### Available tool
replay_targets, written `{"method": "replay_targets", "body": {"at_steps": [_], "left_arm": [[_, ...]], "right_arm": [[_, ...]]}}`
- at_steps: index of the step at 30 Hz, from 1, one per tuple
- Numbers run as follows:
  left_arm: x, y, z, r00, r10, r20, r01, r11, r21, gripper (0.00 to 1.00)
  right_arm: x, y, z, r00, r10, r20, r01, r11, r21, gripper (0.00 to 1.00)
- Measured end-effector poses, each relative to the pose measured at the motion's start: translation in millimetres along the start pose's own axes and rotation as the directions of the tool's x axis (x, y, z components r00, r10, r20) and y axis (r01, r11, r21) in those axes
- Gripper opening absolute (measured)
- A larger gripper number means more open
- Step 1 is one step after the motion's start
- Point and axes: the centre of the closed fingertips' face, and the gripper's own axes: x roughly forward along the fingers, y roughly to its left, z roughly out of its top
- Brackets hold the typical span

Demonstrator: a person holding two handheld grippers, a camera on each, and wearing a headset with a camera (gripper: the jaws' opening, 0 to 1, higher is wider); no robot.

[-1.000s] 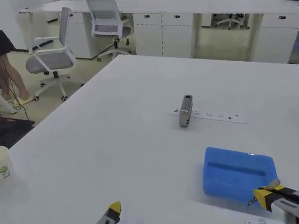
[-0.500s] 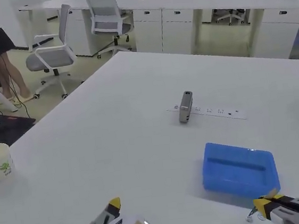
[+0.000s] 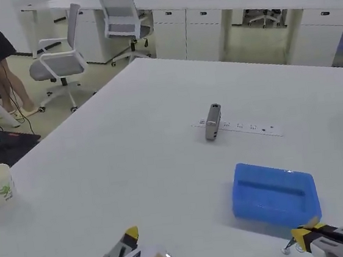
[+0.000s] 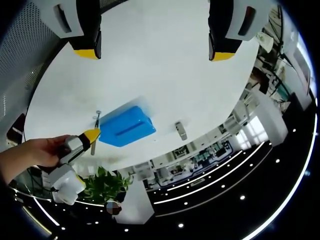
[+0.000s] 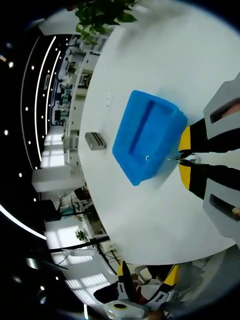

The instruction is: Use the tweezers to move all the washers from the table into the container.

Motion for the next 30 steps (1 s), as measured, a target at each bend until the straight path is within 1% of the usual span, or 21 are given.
{"method": "replay_targets", "body": {"at_steps": [4,8,10,13,18,20,25,30], "left_arm": [[-0.6,-0.3,0.0,1.0,0.0,0.001,0.0,1.0,-0.002,0.91],[-1.2,-0.9,0.2,1.0,-0.001,0.003,0.001,1.0,-0.001,0.91],[-1.6,-0.9,0.6,1.0,-0.001,0.005,0.001,1.0,-0.002,0.91],[-1.7,-1.1,0.7,1.0,-0.001,0.006,0.001,1.0,-0.001,0.91],[-2.4,-1.0,1.7,0.9999,0.001,0.011,-0.001,1.0,-0.003,0.91],[-2.4,-0.9,1.7,0.9999,0.001,0.011,-0.001,1.0,-0.005,0.91],[-2.5,-0.8,2.1,0.9999,0.003,0.014,-0.003,1.0,-0.005,0.91],[-2.7,-0.2,2.4,0.9999,0.006,0.015,-0.006,1.0,-0.007,0.91]], "right_arm": [[-0.4,3.1,-2.7,1.0,0.0,-0.007,0.0,1.0,-0.015,0.03],[0.3,5.4,-1.0,1.0,0.003,-0.007,-0.003,1.0,-0.029,0.02],[0.2,6.0,-1.2,0.9999,-0.003,-0.016,0.002,0.998,-0.063,0.02],[-0.4,5.1,-1.5,0.9998,-0.007,-0.019,0.006,0.997,-0.071,0.02],[0.5,3.3,-0.7,0.9994,-0.007,-0.035,0.004,0.998,-0.062,0.01],[-0.4,4.3,1.1,0.9993,-0.004,-0.037,0.002,0.998,-0.067,0.01],[-3.7,6.7,9.8,0.9996,0.009,-0.025,-0.011,0.998,-0.066,0.01],[-7.1,2.9,21.5,1.0,0.008,0.001,-0.008,0.998,-0.067,0.01]]}}
